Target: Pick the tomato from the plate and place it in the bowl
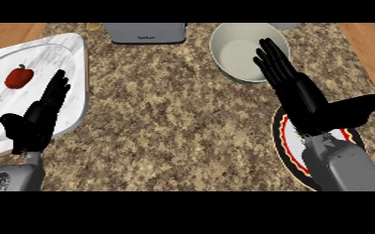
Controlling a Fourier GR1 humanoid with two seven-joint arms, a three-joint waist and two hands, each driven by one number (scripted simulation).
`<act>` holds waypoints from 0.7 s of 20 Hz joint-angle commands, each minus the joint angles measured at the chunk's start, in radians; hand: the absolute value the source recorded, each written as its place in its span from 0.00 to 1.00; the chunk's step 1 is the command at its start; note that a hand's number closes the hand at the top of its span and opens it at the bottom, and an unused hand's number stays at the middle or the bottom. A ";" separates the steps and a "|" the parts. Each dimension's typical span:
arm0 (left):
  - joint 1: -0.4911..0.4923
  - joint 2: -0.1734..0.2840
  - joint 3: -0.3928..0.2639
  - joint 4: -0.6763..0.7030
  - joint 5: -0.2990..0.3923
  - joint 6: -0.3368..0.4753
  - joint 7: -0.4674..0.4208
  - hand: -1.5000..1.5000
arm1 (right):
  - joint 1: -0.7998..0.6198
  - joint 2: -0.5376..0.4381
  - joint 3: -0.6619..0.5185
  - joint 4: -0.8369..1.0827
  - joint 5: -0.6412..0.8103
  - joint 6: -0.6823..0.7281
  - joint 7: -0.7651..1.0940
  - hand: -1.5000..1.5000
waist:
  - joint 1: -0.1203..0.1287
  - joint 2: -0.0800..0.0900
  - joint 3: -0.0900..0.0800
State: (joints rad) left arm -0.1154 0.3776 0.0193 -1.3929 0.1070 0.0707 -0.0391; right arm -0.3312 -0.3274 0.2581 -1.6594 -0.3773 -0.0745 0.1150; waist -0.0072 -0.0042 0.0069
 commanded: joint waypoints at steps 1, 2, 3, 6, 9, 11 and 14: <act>-0.038 -0.007 0.016 -0.037 -0.004 0.026 0.029 0.50 | 0.061 -0.026 -0.019 -0.082 -0.126 0.169 -0.029 0.00 | 0.001 0.002 -0.006; -0.046 0.012 0.050 -0.021 0.017 0.015 -0.020 0.50 | 0.104 -0.019 0.050 -0.123 -0.177 0.276 -0.072 0.00 | -0.008 0.000 -0.004; -0.033 0.012 0.070 -0.056 0.039 0.024 -0.012 0.50 | 0.113 -0.035 0.062 -0.187 -0.251 0.357 -0.059 0.00 | -0.008 -0.013 -0.002; -0.090 -0.006 0.099 -0.077 0.050 0.058 -0.049 0.50 | 0.113 0.008 0.191 -0.288 -0.387 0.540 -0.081 0.00 | 0.009 -0.023 0.004; -0.039 -0.020 0.129 -0.089 0.095 0.053 -0.038 0.50 | 0.327 -0.202 -0.085 -0.309 -0.141 0.524 -0.357 0.00 | -0.072 -0.012 0.001; -0.043 0.008 0.163 -0.084 0.114 0.038 -0.038 0.50 | 0.413 -0.231 -0.151 -0.325 -0.142 0.613 -0.481 0.00 | -0.082 -0.012 0.002; -0.032 -0.010 0.160 -0.089 0.117 0.045 -0.041 0.50 | 0.520 -0.301 -0.261 -0.292 -0.108 0.779 -0.657 0.00 | -0.079 -0.009 0.001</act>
State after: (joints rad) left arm -0.1601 0.3807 0.1649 -1.4773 0.2083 0.1129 -0.0655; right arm 0.0436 -0.5511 0.1199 -1.9535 -0.5100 0.5412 -0.3370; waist -0.0766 -0.0192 0.0083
